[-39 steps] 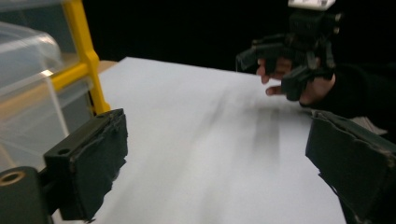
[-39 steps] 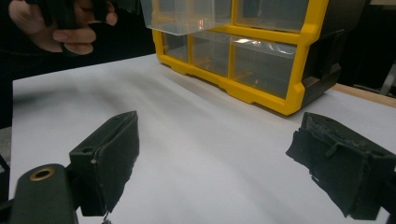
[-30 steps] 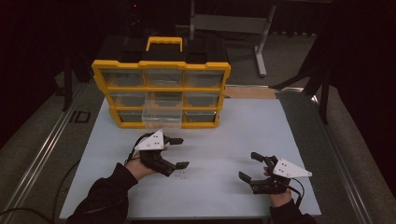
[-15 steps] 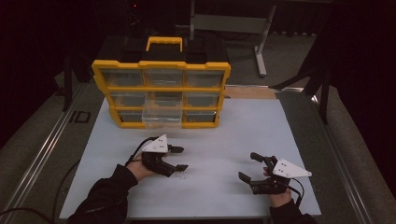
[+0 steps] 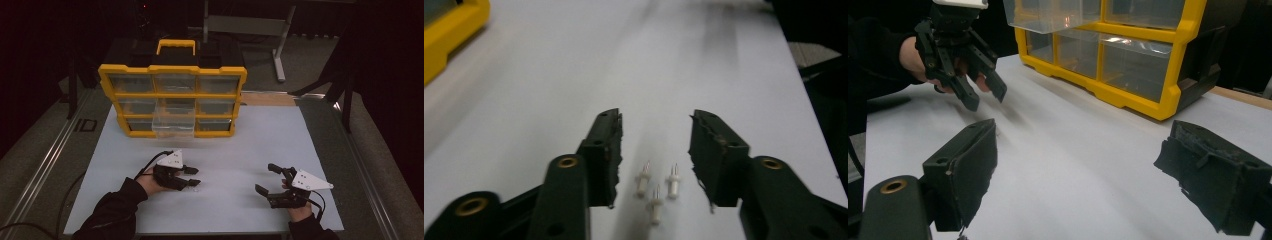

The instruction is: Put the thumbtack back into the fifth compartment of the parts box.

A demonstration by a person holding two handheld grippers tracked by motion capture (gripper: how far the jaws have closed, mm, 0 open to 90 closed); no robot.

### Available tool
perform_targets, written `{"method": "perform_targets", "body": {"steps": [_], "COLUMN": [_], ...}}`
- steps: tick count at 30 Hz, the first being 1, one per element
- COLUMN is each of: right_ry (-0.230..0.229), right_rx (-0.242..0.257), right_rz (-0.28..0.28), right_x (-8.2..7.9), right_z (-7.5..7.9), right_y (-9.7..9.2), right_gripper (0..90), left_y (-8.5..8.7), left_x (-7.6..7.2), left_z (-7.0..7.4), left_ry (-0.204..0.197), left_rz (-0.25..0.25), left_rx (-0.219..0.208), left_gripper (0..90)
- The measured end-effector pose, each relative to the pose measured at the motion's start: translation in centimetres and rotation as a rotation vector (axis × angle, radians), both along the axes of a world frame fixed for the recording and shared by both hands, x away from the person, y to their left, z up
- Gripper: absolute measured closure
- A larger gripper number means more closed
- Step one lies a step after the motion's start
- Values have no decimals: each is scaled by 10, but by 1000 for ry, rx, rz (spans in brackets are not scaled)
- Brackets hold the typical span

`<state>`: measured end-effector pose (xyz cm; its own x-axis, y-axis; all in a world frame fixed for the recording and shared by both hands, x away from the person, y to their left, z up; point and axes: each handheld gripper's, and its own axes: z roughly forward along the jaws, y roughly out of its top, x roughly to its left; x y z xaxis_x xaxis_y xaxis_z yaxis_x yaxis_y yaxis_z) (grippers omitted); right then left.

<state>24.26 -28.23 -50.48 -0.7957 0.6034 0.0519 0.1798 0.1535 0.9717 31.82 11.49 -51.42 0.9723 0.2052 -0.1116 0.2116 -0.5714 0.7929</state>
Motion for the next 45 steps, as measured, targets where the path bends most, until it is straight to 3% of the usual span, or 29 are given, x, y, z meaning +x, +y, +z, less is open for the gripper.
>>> {"method": "perform_targets", "body": {"steps": [11,25,39,42,45], "right_ry": [5,3,7,6,7], "right_rx": [0,-1,-3,-2,-2], "right_rz": [5,5,4,4,4], "right_x": [0,0,0,0,0], "right_z": [-1,0,-1,0,-1], "right_y": [0,0,0,0,0], "right_gripper": [135,135,135,136,135], "left_y": [-4,-9,-9,-7,-3], "left_x": [3,5,6,7,5], "left_z": [-11,-22,-22,-19,-13], "left_ry": [39,39,47,52,24], "left_rz": [6,23,39,46,49], "left_rx": [60,127,127,104,84], "left_gripper": [706,779,852,853,854]}}
